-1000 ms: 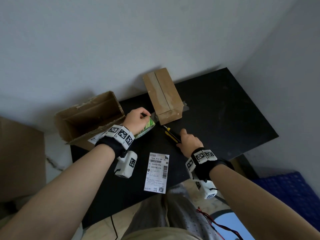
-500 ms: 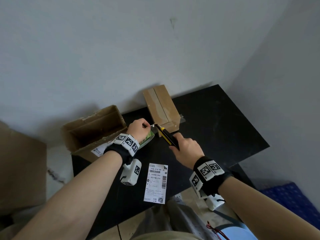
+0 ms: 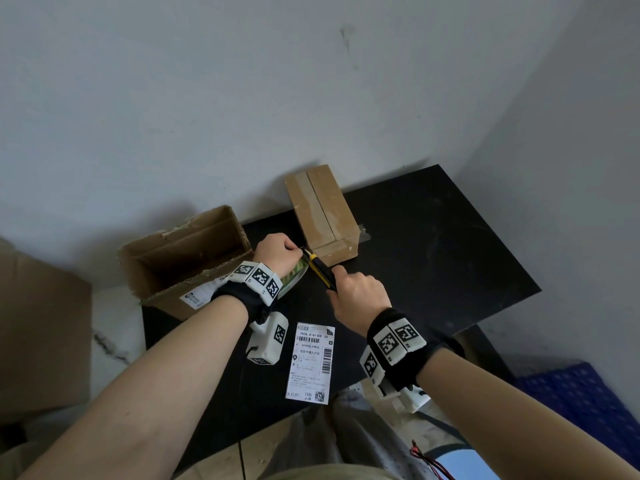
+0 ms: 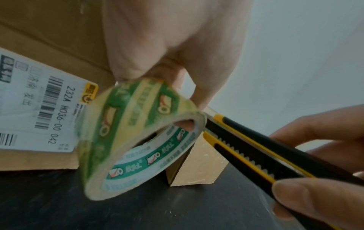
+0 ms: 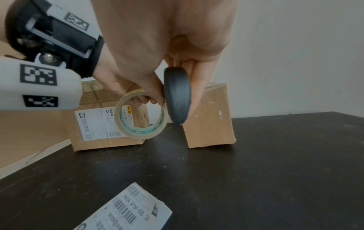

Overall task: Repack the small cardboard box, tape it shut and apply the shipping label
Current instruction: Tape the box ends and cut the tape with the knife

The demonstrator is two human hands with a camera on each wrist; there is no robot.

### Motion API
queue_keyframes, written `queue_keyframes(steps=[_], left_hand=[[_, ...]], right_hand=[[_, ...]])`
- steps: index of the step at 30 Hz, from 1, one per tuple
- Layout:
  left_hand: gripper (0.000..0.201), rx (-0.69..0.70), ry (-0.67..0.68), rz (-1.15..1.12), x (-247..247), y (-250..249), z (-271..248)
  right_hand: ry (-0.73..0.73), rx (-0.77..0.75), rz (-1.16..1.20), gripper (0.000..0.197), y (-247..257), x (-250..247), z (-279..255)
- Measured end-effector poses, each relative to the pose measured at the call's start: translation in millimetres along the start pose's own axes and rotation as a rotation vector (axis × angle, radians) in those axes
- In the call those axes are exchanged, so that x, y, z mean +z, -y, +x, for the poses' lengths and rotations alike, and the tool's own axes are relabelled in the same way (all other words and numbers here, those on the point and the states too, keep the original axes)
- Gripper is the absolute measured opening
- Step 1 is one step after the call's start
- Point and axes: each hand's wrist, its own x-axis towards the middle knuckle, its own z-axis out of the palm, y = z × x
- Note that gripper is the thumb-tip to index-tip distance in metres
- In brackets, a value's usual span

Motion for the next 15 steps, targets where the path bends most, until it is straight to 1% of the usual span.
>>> queue_keyframes(steps=[4,9,12,15], left_hand=[[0.009,0.015,-0.033,0.026,0.8,-2.0,1.5],[0.005,0.032,-0.03,0.029,1.3,-2.1,3.8],[0.006,0.047,-0.027,-0.004,0.0,-2.1,5.0],[0.01,0.049,0.006,-0.023,0.2,-0.4,4.3]], right_hand=[[0.029,-0.023,-0.062,0.023,1.3,2.2,-0.8],[0.07,-0.047,-0.12,0.022,0.7,3.2,-1.6],[0.082,-0.03,-0.108,0.021,-5.5,8.3,-4.6],[0.103,0.014,-0.064,0.023,-14.9,17.8,-6.7]])
